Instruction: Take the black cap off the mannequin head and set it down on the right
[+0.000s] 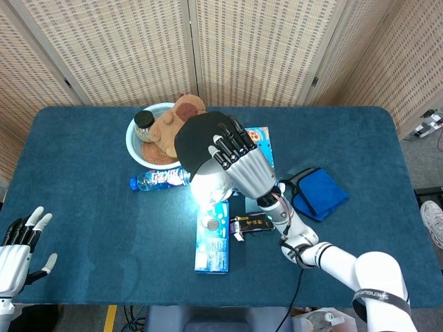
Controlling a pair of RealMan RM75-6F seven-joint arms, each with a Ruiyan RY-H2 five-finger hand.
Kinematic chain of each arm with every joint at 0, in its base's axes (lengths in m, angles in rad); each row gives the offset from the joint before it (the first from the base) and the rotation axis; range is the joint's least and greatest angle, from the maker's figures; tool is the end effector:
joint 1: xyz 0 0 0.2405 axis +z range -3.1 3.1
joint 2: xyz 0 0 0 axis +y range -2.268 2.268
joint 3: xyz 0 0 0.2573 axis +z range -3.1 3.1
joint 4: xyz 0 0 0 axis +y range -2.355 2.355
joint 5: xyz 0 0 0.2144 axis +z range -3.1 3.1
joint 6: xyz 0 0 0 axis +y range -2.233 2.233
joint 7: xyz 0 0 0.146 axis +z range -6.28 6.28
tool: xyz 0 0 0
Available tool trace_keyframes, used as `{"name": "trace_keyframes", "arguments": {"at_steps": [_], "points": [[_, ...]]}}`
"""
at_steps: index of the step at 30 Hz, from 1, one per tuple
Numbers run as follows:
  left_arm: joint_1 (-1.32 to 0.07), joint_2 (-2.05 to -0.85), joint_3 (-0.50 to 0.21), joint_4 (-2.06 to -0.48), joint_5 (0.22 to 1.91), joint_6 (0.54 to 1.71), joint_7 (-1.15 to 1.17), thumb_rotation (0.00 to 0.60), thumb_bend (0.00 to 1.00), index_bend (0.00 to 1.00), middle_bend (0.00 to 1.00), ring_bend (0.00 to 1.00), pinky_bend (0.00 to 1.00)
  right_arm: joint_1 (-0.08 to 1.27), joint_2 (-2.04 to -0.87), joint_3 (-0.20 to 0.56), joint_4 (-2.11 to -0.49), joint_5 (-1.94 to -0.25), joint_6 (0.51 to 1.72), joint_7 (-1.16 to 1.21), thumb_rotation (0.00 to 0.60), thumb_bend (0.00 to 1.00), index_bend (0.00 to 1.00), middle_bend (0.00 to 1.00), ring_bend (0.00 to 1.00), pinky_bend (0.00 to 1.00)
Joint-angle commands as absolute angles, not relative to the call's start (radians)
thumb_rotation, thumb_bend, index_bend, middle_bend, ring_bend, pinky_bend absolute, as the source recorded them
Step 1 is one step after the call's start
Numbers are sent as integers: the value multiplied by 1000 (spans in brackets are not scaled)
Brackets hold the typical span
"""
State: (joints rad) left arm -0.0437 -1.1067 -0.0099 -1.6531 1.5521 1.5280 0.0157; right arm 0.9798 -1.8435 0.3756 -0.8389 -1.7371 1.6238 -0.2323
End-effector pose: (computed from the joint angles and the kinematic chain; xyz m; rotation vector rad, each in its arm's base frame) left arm -0.3074 0.1616 0.1532 -1.4003 -0.9160 -0.9145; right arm -0.0239 -0.3876 0.0374 1.4105 0.1533 1.6190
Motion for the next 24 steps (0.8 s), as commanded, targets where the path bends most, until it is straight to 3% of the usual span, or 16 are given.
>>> {"name": "trace_keyframes", "arguments": {"at_steps": [1, 17, 24], "points": [[-43, -1106, -10, -1653, 1552, 1528, 16, 600, 311, 96, 0, 0, 0, 987, -1835, 382, -829, -1724, 1631, -229, 600, 551, 758, 465, 255, 171], [-51, -1109, -9, -1652, 1561, 1524, 13, 600, 311, 96, 0, 0, 0, 966, -1694, 407, -832, -1661, 1666, -228, 600, 552, 758, 466, 256, 169], [-49, -1107, -9, -1658, 1562, 1529, 19, 600, 311, 96, 0, 0, 0, 920, -1640, 402, -856, -1649, 1741, -202, 600, 552, 758, 467, 256, 168]]}}
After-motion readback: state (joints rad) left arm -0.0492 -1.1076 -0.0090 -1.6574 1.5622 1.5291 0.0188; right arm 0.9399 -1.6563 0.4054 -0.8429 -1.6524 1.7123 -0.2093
